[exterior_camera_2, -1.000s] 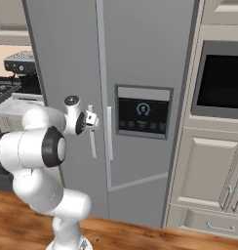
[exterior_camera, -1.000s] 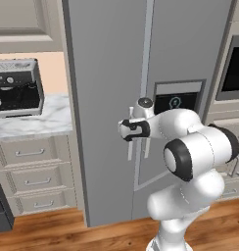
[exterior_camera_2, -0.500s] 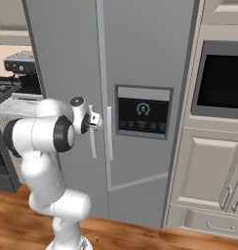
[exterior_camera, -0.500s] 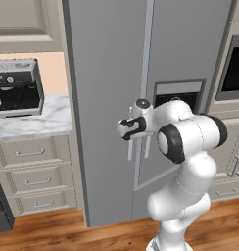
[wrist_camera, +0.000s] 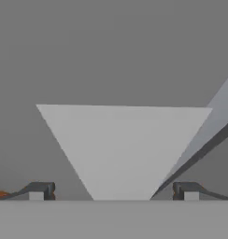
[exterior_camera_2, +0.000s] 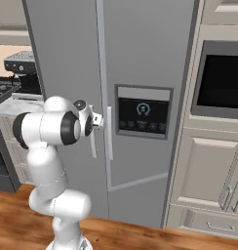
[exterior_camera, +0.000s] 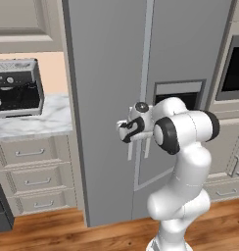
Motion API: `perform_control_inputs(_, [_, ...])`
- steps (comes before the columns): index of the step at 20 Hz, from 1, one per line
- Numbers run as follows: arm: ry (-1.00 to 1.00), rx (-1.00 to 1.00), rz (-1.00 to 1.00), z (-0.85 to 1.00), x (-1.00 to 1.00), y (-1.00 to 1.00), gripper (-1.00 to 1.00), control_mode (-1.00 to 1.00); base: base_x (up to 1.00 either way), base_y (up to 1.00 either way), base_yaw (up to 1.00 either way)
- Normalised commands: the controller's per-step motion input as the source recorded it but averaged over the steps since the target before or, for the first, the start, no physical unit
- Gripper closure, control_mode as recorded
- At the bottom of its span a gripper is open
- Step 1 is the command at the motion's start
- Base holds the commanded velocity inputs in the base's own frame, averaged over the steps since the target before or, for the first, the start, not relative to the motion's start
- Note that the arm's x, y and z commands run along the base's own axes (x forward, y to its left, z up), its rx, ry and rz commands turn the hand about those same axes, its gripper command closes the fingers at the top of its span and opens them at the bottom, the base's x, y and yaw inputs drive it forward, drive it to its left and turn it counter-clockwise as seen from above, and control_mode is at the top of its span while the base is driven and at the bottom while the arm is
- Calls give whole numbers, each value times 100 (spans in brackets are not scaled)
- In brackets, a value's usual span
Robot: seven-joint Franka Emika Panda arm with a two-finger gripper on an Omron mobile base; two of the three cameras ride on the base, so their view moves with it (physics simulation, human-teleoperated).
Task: There is a bowl on the dining counter. Grab a lemon wedge from the fridge and place it in the bowl. Then get the liquor bottle and glass cup from the cabinet and place them next to the bowl.
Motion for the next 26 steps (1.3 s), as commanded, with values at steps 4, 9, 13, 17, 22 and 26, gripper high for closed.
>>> perform_control_inputs(4, [-7,0,0,-17,28,0,-100,-100,0,0,0])
perform_control_inputs(9, [-5,0,0,-20,33,0,-100,-100,0,0,0])
perform_control_inputs(13, [-2,0,0,-26,41,0,100,-100,0,0,0])
perform_control_inputs(17, [2,0,0,-15,26,1,100,-100,0,0,0])
perform_control_inputs(22, [4,0,0,-11,-12,7,100,-100,0,0,0])
perform_control_inputs(26, [-5,5,0,-13,-95,1,100,-100,0,0,0])
